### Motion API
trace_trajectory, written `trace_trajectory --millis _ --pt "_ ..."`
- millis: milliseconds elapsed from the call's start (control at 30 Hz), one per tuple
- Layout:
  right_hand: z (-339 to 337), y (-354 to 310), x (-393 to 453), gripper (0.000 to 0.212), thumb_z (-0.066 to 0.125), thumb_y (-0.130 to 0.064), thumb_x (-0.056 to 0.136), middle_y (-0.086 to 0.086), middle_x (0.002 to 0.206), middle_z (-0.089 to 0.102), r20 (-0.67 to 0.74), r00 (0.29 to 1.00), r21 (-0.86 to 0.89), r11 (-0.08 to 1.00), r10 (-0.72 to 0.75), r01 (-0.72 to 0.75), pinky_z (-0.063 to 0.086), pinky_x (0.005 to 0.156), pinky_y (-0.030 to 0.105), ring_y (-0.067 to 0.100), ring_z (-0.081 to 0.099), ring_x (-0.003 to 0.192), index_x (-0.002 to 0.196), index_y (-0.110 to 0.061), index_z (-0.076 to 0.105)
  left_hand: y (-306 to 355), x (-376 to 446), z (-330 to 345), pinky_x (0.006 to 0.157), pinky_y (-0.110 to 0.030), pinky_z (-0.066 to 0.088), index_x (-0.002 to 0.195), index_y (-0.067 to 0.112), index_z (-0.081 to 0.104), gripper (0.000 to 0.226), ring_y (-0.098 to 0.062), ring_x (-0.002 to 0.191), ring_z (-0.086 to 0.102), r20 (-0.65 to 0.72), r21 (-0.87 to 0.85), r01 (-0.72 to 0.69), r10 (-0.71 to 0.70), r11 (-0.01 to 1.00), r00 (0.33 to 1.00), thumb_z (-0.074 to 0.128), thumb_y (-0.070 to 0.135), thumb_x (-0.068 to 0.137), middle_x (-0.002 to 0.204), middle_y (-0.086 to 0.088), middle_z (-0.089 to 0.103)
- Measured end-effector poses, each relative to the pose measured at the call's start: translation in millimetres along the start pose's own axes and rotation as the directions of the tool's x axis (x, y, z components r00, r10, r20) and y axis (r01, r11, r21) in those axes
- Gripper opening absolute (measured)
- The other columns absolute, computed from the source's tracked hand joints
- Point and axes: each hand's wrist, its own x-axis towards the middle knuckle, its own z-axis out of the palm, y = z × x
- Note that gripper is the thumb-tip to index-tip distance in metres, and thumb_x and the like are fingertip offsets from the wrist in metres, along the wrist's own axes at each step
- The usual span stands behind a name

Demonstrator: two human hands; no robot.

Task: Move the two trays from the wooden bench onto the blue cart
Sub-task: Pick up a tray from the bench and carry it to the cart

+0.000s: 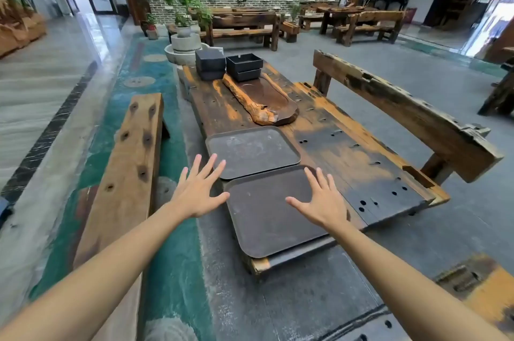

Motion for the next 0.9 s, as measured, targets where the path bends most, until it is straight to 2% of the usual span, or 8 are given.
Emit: trace_trajectory --millis 100,300,467,600,767,900 --pt "26 11 27 0.101 0.047 -0.084 0.08 -0.004 0.171 0.001 0.08 0.991 0.014 0.994 0.107 -0.108 0.027 0.119 0.052 0.027 -0.001 0.156 0.161 -0.04 0.004 -17 36 21 0.122 -0.058 0.003 0.159 0.038 -0.003 0.084 -0.031 0.154 -0.016 0.07 0.048 -0.018 0.014 0.999 0.997 0.04 0.068 0.093 0.168 0.006 -0.015" --pt "79 39 58 0.098 0.055 -0.073 0.083 -0.006 0.171 -0.001 0.169 0.956 0.077 0.964 0.24 -0.256 0.035 0.111 0.051 0.025 0.001 0.156 0.16 -0.039 0.005 -34 97 62 0.121 -0.059 0.005 0.16 0.035 0.0 0.082 -0.031 0.155 -0.011 0.153 -0.002 -0.036 0.035 0.999 0.988 0.042 0.064 0.094 0.169 0.005 -0.013" --pt "117 64 48 0.102 0.069 -0.059 0.083 -0.004 0.171 0.0 0.276 0.883 0.237 0.863 0.38 -0.446 0.028 0.115 0.053 0.028 0.003 0.155 0.161 -0.037 0.007 -28 130 88 0.121 -0.058 0.008 0.16 0.033 0.005 0.078 -0.033 0.155 0.004 0.263 -0.088 -0.058 0.08 0.994 0.962 0.048 0.047 0.097 0.17 0.002 0.0" --pt "141 79 38 0.103 0.077 -0.045 0.083 0.001 0.171 0.007 0.321 0.802 0.362 0.717 0.504 -0.595 0.024 0.119 0.047 0.026 0.014 0.154 0.161 -0.032 0.011 -24 160 108 0.121 -0.057 0.011 0.161 0.026 0.009 0.076 -0.034 0.155 0.003 0.347 -0.183 -0.063 0.125 0.981 0.929 0.051 0.036 0.098 0.17 -0.002 0.0" --pt "165 85 30 0.103 0.081 -0.029 0.083 0.0 0.168 0.019 0.383 0.674 0.473 0.492 0.632 -0.731 0.025 0.121 0.046 0.025 0.023 0.152 0.162 -0.026 0.014 -22 201 136 0.122 -0.055 0.01 0.16 0.022 0.015 0.072 -0.031 0.155 0.0 0.403 -0.254 -0.054 0.157 0.966 0.902 0.051 0.033 0.1 0.17 0.002 0.001" --pt "184 90 37 0.097 0.081 -0.022 0.084 0.005 0.162 0.036 0.438 0.449 0.577 0.139 0.779 -0.804 0.028 0.117 0.048 0.032 0.032 0.148 0.16 -0.025 0.021 -20 252 164 0.122 -0.056 0.01 0.16 0.023 0.019 0.065 -0.027 0.156 0.002 0.474 -0.285 -0.077 0.21 0.955 0.855 0.048 0.03 0.101 0.17 0.006 0.003"
